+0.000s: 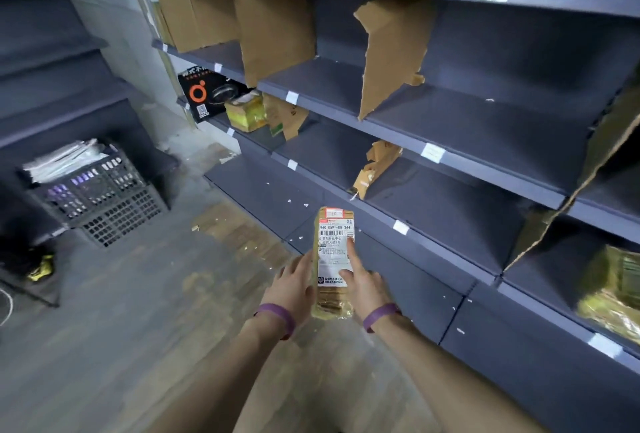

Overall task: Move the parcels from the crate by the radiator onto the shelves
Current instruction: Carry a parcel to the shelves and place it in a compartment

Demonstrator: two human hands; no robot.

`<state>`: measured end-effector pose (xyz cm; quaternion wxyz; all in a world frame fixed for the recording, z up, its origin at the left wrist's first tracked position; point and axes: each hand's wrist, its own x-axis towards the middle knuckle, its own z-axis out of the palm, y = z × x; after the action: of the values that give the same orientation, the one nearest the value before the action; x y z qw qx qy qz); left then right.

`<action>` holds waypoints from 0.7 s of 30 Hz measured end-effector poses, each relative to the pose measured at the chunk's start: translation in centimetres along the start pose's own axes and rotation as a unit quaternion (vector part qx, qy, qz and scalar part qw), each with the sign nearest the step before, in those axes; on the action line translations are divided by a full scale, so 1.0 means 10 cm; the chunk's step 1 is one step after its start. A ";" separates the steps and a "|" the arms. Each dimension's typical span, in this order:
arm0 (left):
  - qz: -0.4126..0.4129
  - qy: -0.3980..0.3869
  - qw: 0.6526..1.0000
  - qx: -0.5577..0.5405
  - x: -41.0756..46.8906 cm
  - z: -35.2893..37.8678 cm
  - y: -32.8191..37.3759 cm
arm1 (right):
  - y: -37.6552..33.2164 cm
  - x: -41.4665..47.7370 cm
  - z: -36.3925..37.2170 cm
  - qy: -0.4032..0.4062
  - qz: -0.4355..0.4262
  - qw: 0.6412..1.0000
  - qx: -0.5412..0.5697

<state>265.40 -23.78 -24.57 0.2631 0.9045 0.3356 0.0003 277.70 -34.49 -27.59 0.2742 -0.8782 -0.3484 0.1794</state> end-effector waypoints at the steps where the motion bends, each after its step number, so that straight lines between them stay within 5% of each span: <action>1: -0.008 0.001 1.000 0.000 0.10 -0.06 -0.08 | -0.08 0.13 0.02 -0.003 -0.006 1.000 -0.002; 13: -0.032 -0.005 0.999 -0.009 1.10 -0.59 -0.95 | -0.90 1.30 0.45 -0.031 -0.034 0.998 -0.051; 21: 0.054 -0.050 0.997 -0.013 2.02 -1.12 -1.75 | -1.61 2.10 0.97 0.004 0.035 0.999 -0.009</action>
<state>268.48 4.93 -26.83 0.2907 0.9167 0.2728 -0.0268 279.05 -6.37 -28.05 0.2609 -0.8931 -0.3179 0.1824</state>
